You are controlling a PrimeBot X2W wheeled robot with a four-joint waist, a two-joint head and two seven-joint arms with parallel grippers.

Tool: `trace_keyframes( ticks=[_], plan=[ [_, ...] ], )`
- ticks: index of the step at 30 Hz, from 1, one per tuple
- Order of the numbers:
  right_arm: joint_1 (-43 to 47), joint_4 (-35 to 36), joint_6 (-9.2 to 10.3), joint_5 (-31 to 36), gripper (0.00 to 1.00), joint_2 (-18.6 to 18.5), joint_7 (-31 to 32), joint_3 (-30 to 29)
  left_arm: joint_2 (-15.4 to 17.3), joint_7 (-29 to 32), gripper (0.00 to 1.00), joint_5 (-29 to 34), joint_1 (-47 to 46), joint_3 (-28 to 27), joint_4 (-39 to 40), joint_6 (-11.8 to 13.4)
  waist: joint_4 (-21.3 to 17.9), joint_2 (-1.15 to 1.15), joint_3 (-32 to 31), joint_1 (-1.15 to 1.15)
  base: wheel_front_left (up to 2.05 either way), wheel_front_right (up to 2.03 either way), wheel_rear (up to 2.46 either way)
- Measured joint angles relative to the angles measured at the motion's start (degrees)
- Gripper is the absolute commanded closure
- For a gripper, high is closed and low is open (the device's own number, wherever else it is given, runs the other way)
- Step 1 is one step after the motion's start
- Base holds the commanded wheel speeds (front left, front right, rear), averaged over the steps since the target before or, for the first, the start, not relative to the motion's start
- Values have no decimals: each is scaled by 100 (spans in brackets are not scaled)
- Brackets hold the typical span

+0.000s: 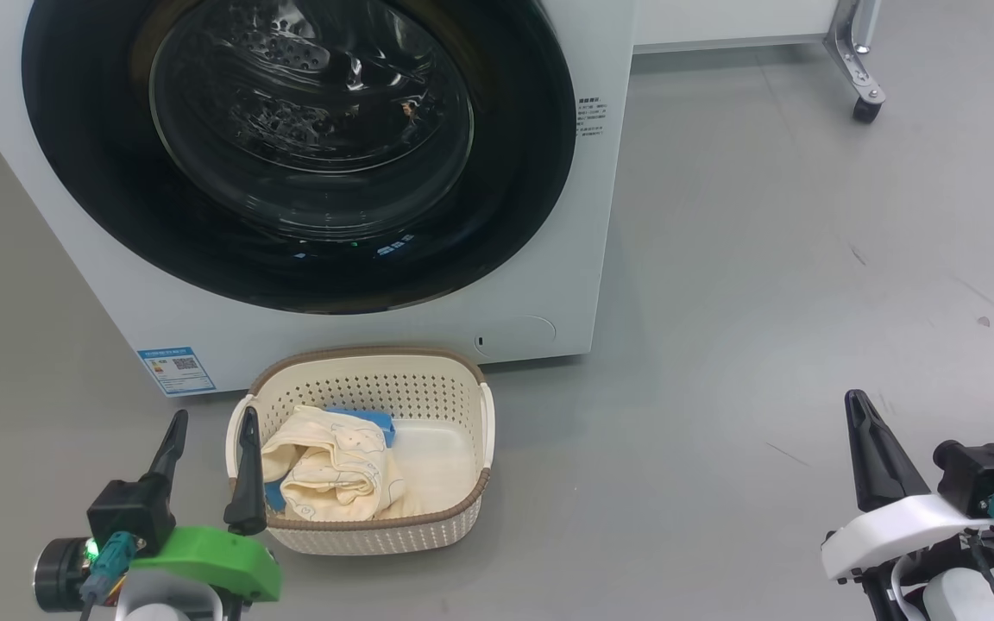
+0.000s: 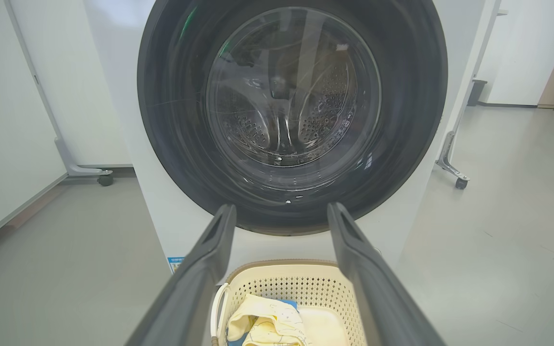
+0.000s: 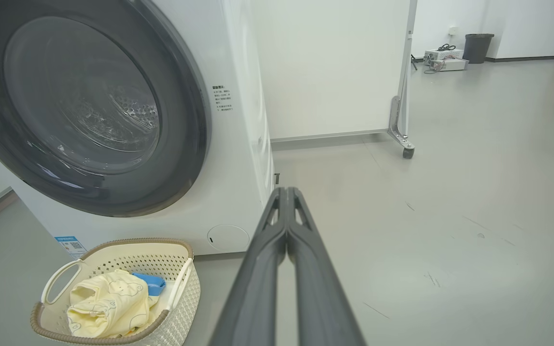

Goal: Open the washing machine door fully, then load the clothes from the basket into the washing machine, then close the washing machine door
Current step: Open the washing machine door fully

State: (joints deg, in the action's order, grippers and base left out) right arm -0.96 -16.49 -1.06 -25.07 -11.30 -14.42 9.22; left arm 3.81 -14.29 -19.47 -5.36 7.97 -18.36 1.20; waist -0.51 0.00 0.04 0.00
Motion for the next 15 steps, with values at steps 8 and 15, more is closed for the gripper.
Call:
trace_keyframes(
  ticks=[8,15],
  plan=[
    [-118,-19,-65,-54,100,-19,0,-76,-55,0,0,52,-16,-11,25,-1,1,0,64,0,0,0,0],
    [-271,-21,-191,-719,100,133,7,-412,-73,0,0,51,-120,-23,66,-1,16,0,219,0,0,0,0]
  ],
)
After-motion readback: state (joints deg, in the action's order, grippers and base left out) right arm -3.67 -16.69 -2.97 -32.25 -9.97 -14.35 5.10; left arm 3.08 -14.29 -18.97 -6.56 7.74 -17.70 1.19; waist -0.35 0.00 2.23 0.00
